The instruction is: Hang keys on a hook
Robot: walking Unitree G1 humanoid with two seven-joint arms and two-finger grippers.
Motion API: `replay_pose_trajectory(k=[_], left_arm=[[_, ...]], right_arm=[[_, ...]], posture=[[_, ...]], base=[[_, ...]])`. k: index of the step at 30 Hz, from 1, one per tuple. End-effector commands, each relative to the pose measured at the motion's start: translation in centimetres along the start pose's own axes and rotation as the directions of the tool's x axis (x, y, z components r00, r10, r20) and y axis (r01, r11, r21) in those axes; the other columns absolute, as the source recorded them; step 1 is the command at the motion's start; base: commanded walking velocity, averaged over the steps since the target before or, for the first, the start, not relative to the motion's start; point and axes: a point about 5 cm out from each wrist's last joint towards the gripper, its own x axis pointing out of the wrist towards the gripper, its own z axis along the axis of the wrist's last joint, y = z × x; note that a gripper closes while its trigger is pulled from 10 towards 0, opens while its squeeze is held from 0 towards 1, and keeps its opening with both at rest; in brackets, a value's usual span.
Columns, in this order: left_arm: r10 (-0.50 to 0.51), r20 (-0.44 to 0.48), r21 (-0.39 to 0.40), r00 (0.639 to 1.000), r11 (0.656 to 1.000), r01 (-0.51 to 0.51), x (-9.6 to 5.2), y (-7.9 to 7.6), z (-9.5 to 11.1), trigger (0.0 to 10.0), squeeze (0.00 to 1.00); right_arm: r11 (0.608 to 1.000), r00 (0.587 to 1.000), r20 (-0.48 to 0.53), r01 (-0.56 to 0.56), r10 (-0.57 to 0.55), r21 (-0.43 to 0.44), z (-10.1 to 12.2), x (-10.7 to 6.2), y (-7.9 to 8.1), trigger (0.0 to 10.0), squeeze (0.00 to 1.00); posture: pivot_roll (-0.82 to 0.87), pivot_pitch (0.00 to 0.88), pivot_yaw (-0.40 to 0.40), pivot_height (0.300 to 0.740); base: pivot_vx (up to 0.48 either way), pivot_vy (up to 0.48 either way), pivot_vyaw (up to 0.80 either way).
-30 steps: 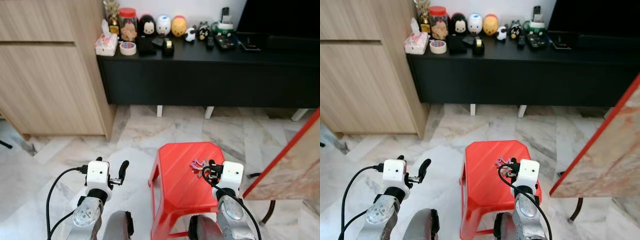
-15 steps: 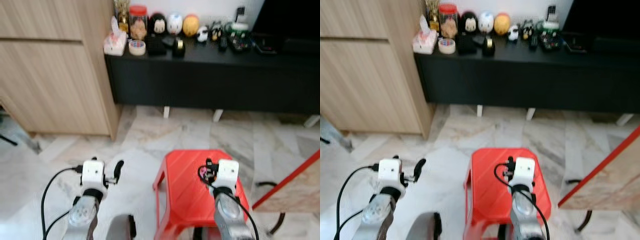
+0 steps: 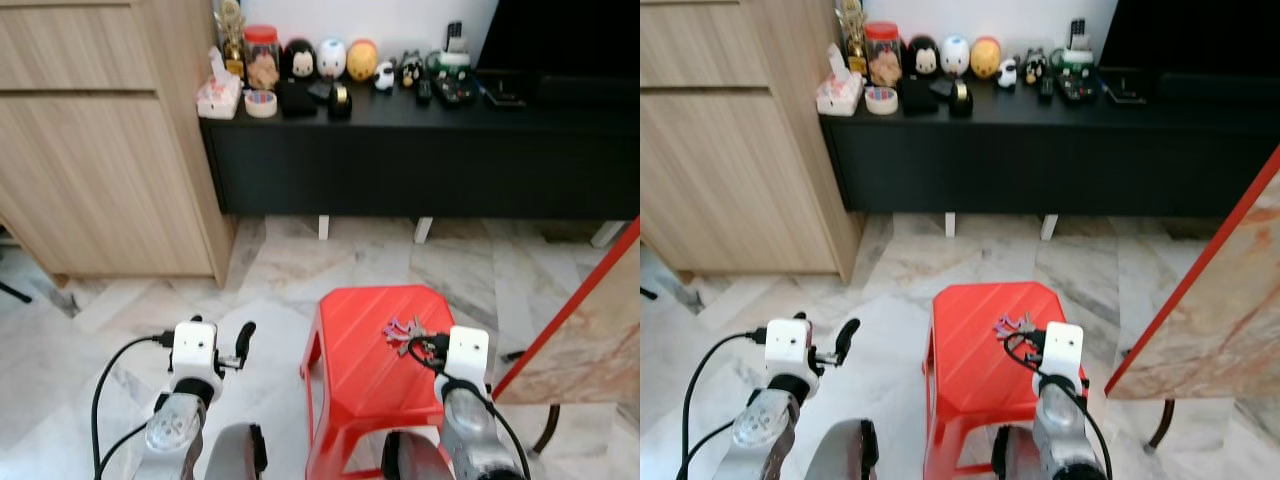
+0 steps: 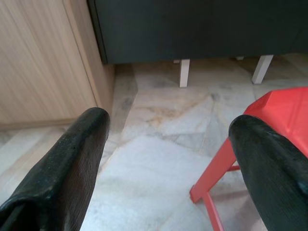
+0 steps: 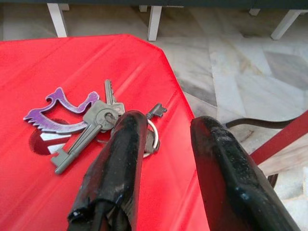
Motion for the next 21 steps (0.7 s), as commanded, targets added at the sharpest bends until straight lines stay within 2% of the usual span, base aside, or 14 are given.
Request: replay_pose_trajectory(k=[1, 4, 9, 13, 19, 21], left_arm=[[-0.002, -0.009, 0.008, 1.0, 1.0, 0.002, 0.0, 0.0, 0.0, 10.0, 0.0], [0.004, 0.009, 0.007, 1.0, 1.0, -0.004, 0.2, 0.1, 0.6, 10.0, 0.0], [0.006, 0.028, 0.005, 1.0, 1.0, -0.006, 0.1, 0.0, 1.1, 10.0, 0.0], [0.026, 0.088, -0.01, 0.996, 1.0, -0.026, -0.2, 0.0, 2.8, 10.0, 0.0], [0.031, 0.127, -0.015, 0.991, 0.999, -0.03, -1.0, -0.1, 4.2, 10.0, 0.0], [0.033, 0.141, -0.015, 0.989, 0.999, -0.032, -1.4, 0.0, 4.8, 10.0, 0.0]], right_arm=[[1.0, 1.0, -0.025, 0.004, -0.003, 0.019, 0.2, 0.3, -0.1, 10.0, 0.0], [0.999, 1.0, -0.014, -0.021, 0.021, 0.03, 1.6, 0.9, 0.4, 10.0, 0.0], [0.998, 0.999, 0.002, -0.038, 0.038, 0.05, 2.7, 1.3, 0.7, 10.0, 0.0], [0.995, 0.996, 0.025, -0.082, 0.08, 0.065, 4.6, 1.9, 1.6, 10.0, 0.0], [0.995, 0.997, 0.021, -0.078, 0.076, 0.066, 5.1, 2.2, 1.3, 10.0, 0.0], [0.992, 0.998, 0.004, -0.067, 0.067, 0.108, 5.2, 2.4, 0.9, 10.0, 0.0]], posture=[[0.09, 0.11, -0.051, 0.593], [0.1, 0.13, -0.052, 0.593], [0.1, 0.156, -0.057, 0.593], [0.11, 0.206, -0.074, 0.593], [0.13, 0.238, -0.078, 0.593], [0.15, 0.255, -0.077, 0.593]], base=[[0.0, 0.0, 0.0], [0.0, 0.0, 0.0], [0.0, 0.0, 0.0], [0.0, 0.0, 0.0], [0.0, 0.0, 0.0], [0.0, 0.0, 0.0]])
